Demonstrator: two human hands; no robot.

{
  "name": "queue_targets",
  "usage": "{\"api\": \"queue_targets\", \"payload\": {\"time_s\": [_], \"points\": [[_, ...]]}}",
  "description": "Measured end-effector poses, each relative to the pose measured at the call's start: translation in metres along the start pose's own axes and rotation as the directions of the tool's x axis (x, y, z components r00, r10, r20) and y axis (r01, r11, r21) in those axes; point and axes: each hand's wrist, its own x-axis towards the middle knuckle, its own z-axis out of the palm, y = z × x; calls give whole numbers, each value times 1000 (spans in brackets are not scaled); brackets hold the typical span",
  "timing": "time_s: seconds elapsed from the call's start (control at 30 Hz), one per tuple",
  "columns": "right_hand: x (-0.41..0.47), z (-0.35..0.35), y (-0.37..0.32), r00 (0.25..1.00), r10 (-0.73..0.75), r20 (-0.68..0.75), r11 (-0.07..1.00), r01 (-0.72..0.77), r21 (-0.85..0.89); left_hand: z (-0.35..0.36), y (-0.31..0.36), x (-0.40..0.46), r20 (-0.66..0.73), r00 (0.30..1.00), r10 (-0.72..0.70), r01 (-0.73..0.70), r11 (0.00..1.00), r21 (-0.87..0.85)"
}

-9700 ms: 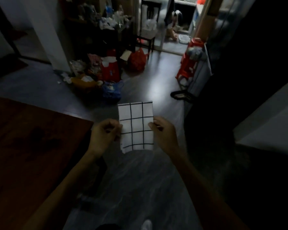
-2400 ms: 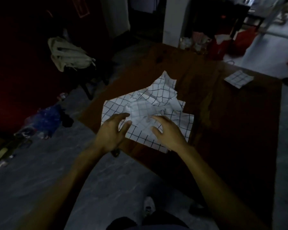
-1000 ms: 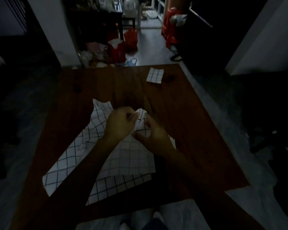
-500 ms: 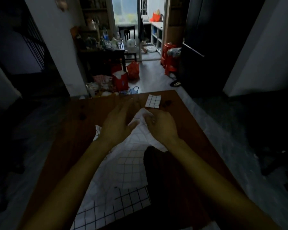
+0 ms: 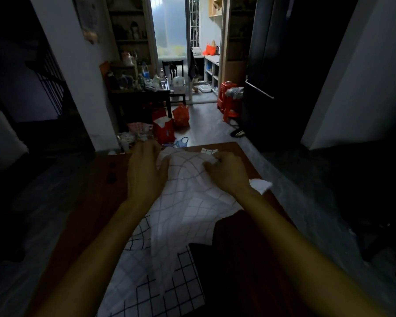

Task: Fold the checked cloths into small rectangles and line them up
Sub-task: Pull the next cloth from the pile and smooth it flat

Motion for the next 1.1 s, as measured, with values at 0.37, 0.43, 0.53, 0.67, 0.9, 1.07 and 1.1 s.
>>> {"api": "queue_targets", "payload": {"time_s": [0.37, 0.43, 0.53, 0.67, 0.9, 1.07, 1.1], "points": [[8, 4, -28, 874, 410, 260, 605, -474, 640, 23, 37, -65, 402, 916, -13, 138, 949, -284], [7, 6, -31, 845, 428, 321, 502, -517, 693, 24, 38, -67, 470, 878, -89, 250, 923, -292], [7, 11, -30, 842, 421, 336, 463, -518, 719, 25, 39, -67, 529, 827, -190, 380, 882, -278], [14, 15, -18, 812, 486, 324, 391, -533, 750, 29, 24, -62, 384, 913, -139, 225, 956, -188], [-4, 17, 9, 947, -131, -294, 972, 182, 150, 22, -17, -34, 204, 957, 204, -231, 966, 115], [-5, 15, 22, 843, -468, 267, 675, 535, -508, 17, -21, -26, 212, 885, 415, -453, 872, 185], [-3, 18, 25, 848, -437, 300, 639, 528, -560, 18, -22, -27, 219, 865, 451, -490, 855, 173]]}}
